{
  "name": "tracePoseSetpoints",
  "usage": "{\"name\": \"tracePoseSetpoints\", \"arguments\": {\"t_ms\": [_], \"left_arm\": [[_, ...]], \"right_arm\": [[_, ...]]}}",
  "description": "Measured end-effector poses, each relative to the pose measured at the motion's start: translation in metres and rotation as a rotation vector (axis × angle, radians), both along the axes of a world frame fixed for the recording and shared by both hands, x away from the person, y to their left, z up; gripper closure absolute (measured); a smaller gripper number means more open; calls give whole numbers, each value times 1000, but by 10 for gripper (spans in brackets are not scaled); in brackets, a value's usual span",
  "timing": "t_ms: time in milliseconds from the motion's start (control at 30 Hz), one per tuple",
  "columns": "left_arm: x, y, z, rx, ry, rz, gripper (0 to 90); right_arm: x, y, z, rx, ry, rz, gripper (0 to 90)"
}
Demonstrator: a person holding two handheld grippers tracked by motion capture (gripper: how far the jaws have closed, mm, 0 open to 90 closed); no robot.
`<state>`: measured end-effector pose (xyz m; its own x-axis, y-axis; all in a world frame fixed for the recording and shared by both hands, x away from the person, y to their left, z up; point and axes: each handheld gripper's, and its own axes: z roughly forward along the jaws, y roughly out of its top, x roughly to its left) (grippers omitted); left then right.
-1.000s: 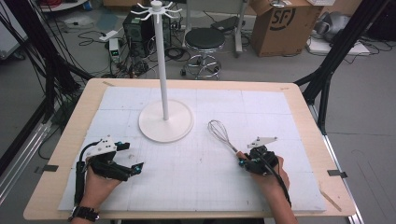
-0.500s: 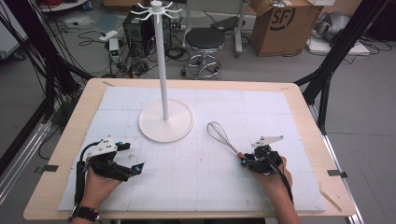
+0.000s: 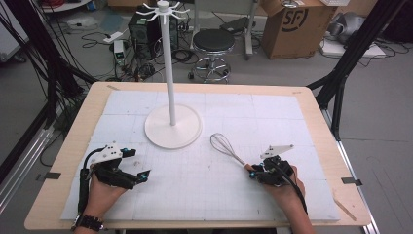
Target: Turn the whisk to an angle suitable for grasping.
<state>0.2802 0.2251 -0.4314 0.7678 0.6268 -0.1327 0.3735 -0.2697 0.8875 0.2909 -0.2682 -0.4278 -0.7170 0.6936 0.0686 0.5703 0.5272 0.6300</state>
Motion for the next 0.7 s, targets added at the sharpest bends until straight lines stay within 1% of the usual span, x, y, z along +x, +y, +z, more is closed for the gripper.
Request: {"name": "tracePoseSetpoints", "arguments": {"t_ms": [67,133,167,267,300,400,433,467,500,533,700], "left_arm": [[0,0,0,0,-2,-3,18],[0,0,1,4,-6,1,18],[0,0,1,4,-6,1,18],[0,0,2,2,-9,0,18],[0,-1,2,-1,-8,2,18],[0,-1,4,1,-16,1,18],[0,-1,4,1,-18,-1,18],[0,-1,4,-1,-20,-4,18],[0,-2,5,-1,-20,-2,18],[0,-2,5,-1,-20,-2,18],[0,-2,5,1,-19,-9,18]], "right_arm": [[-1,5,0,-9,-4,19,724],[-1,11,1,-12,3,46,724],[-1,16,1,-11,8,68,724],[-1,29,2,-24,0,111,724],[-1,35,2,-27,7,134,724],[-1,52,2,-36,2,185,723],[-2,60,3,-42,5,211,723],[-2,65,3,-42,11,223,723],[-3,71,3,-42,8,238,723],[-3,78,4,-41,16,259,723],[-3,107,4,-55,12,336,724]]}}
